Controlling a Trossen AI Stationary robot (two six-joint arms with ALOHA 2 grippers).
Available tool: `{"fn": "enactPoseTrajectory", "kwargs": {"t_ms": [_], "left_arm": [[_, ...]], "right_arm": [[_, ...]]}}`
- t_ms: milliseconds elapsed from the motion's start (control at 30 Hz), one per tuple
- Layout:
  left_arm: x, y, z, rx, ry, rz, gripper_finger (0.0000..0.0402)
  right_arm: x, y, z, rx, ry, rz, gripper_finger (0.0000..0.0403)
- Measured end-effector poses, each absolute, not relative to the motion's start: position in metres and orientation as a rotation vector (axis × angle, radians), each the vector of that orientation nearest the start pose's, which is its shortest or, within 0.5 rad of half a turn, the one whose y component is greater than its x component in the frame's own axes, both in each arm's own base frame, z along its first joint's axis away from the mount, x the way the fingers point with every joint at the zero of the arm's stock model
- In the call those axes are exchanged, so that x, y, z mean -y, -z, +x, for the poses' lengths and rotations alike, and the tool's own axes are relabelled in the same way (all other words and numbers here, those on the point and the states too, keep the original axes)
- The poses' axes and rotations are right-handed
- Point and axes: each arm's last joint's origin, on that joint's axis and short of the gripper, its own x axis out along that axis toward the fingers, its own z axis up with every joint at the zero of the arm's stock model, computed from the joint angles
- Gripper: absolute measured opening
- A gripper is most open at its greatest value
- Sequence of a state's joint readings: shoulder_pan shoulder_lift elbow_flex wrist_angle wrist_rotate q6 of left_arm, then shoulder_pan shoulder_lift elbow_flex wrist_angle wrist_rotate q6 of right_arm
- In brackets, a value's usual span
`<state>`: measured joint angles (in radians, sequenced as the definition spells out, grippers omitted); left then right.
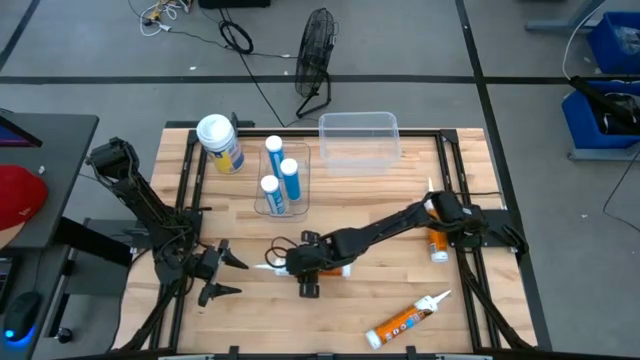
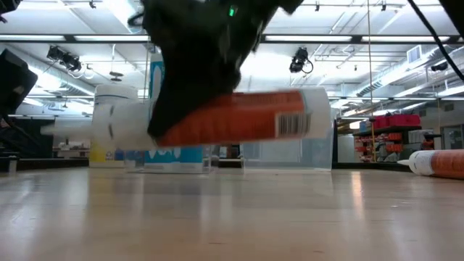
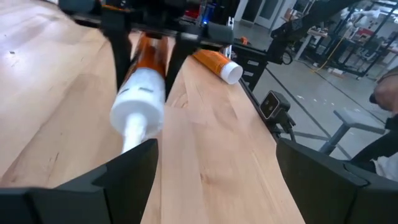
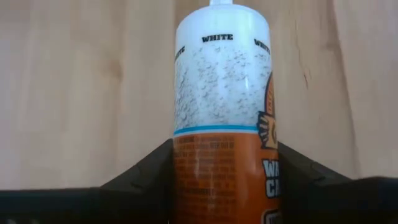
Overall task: Pick & place silicon tubes, Sealant and Lysol wipes
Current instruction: Put the middle left orange sealant into the right transparent bin
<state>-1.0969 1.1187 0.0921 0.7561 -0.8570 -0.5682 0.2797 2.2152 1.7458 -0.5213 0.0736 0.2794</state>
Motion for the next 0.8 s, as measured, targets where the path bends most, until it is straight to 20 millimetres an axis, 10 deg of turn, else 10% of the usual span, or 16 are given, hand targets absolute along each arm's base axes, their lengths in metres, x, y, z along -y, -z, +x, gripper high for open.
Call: {"fn": "enactPoseTrajectory", "kwargs": {"t_ms": [533, 800], "left_arm": [[0.133, -0.161, 0.1, -0.011, 0.009, -0.184, 0.033], [0.122, -0.192, 0.112, 0.215, 0.067, -0.136, 0.033]], "right_arm": [[-0.166, -0.289, 0.383, -0.786, 0.31, -0.144, 0.0194], [-0.182, -0.318, 0.395, -0.483, 0.289, -0.245, 0.0194]]}}
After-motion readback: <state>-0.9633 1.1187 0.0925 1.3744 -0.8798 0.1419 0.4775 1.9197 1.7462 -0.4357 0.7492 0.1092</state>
